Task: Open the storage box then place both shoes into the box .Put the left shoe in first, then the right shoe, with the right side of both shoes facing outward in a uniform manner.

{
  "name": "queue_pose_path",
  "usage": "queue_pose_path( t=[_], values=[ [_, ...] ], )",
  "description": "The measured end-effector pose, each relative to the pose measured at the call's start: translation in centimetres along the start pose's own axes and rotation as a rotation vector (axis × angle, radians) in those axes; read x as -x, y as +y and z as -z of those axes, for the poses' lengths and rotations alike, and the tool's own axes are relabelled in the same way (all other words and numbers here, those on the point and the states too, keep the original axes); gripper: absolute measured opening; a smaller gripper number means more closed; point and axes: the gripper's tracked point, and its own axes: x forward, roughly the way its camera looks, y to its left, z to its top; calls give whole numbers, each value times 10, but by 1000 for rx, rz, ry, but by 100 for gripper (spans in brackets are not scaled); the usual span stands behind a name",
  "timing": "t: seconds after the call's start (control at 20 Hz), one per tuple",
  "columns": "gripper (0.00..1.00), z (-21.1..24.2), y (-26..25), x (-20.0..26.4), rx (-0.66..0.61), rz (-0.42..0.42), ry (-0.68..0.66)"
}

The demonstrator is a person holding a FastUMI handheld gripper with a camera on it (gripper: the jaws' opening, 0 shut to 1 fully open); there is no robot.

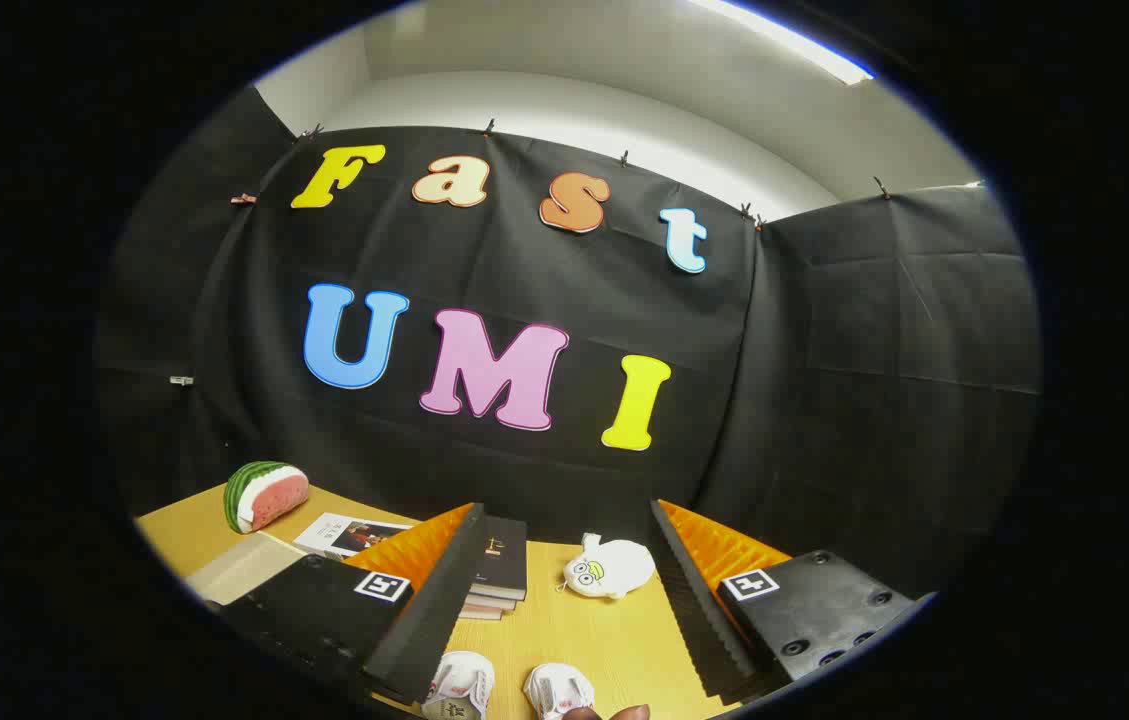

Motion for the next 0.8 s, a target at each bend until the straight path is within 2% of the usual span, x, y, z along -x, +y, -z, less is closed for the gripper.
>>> queue_pose_path(
  t=[0.8],
  values=[
    [97, 2, 6, 0, 1, -8, 6]
  ],
)
